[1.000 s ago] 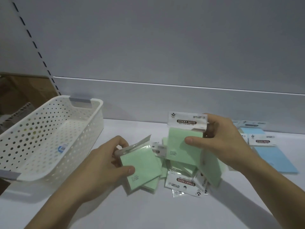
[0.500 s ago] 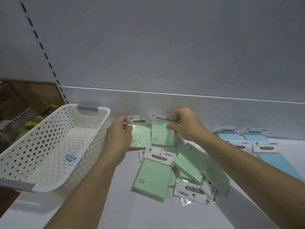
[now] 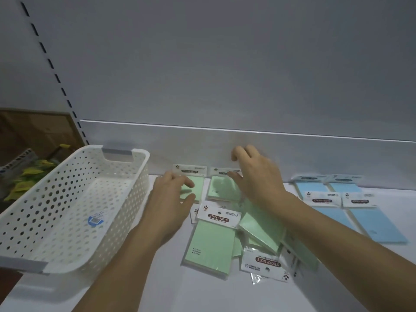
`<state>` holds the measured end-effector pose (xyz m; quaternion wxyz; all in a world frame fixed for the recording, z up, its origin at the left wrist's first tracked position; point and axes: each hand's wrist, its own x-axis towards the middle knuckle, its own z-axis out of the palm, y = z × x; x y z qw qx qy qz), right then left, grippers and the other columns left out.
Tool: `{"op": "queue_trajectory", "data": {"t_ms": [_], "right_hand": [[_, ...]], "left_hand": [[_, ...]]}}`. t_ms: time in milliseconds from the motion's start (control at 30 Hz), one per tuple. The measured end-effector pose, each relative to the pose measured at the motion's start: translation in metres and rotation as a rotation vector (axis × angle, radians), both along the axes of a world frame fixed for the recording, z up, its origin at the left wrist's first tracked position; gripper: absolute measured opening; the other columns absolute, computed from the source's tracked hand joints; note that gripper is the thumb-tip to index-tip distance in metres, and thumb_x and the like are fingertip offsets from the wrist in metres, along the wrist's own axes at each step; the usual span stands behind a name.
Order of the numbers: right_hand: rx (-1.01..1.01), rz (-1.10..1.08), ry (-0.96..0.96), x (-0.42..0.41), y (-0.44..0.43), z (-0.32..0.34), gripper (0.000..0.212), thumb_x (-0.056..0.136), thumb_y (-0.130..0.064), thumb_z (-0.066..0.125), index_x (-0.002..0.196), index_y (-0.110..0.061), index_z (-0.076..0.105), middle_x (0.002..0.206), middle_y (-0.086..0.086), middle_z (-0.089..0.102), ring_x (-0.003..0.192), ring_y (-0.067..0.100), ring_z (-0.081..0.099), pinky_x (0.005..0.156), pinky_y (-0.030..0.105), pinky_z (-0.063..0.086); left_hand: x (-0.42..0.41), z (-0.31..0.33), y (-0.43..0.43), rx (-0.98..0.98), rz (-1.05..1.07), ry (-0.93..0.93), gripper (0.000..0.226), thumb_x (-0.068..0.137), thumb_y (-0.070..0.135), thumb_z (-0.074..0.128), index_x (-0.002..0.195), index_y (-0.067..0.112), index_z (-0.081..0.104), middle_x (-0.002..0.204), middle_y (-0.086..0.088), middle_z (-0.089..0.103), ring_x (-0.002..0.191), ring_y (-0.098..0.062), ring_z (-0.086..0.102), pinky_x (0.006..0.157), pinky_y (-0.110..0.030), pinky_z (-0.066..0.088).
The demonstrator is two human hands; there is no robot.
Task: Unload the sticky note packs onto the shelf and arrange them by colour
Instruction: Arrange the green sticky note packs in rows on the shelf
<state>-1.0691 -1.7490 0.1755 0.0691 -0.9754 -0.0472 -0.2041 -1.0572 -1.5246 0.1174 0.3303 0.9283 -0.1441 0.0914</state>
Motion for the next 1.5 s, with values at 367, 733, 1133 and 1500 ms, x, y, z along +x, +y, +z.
{"op": "queue_trajectory", "data": {"t_ms": [367,733,1133,1500], "right_hand": [[0.065,0.056,0.428,-0.023,0.006,-0.006,0.028,0.091,-0.011,0.058,0.113,-0.019,0.075,0.116,0.001,0.068,0.105,0.023,0.063,0.084,0.035,0.054],[0.362,0.090,0.392,-0.037,-0.023,0.005,0.030,0.103,-0.020,0.049,0.122,-0.022,0.073,0.122,-0.011,0.069,0.104,0.006,0.061,0.093,0.026,0.048],[0.178,0.170,0.590,-0.101,-0.081,0.007,0.097,0.062,-0.072,0.082,0.144,-0.053,0.034,0.127,-0.026,0.053,0.105,-0.007,0.049,0.082,0.015,0.040],[1.118,0.066,0.471,-0.079,-0.102,0.019,0.026,0.096,-0.005,0.068,0.120,-0.012,0.071,0.110,0.016,0.074,0.089,0.028,0.073,0.075,0.039,0.062]], "left_hand": [[0.005,-0.002,-0.004,0.056,-0.035,0.025,0.037,0.093,0.003,0.060,0.119,0.027,0.069,0.118,0.010,0.048,0.119,-0.016,0.045,0.097,-0.033,0.046],[-0.002,0.004,-0.002,-0.006,-0.098,-0.066,0.028,0.094,0.018,0.062,0.113,0.039,0.064,0.117,0.024,0.047,0.117,-0.003,0.045,0.094,-0.022,0.043],[-0.047,0.008,-0.052,0.167,-0.615,-0.053,0.043,0.100,0.035,0.052,0.143,0.028,0.053,0.145,0.016,0.052,0.133,-0.002,0.042,0.111,-0.034,0.039],[-0.052,0.018,-0.054,0.192,-0.668,0.028,0.039,0.092,0.043,0.051,0.130,0.037,0.056,0.111,0.021,0.053,0.113,-0.003,0.045,0.094,-0.031,0.047]]}}
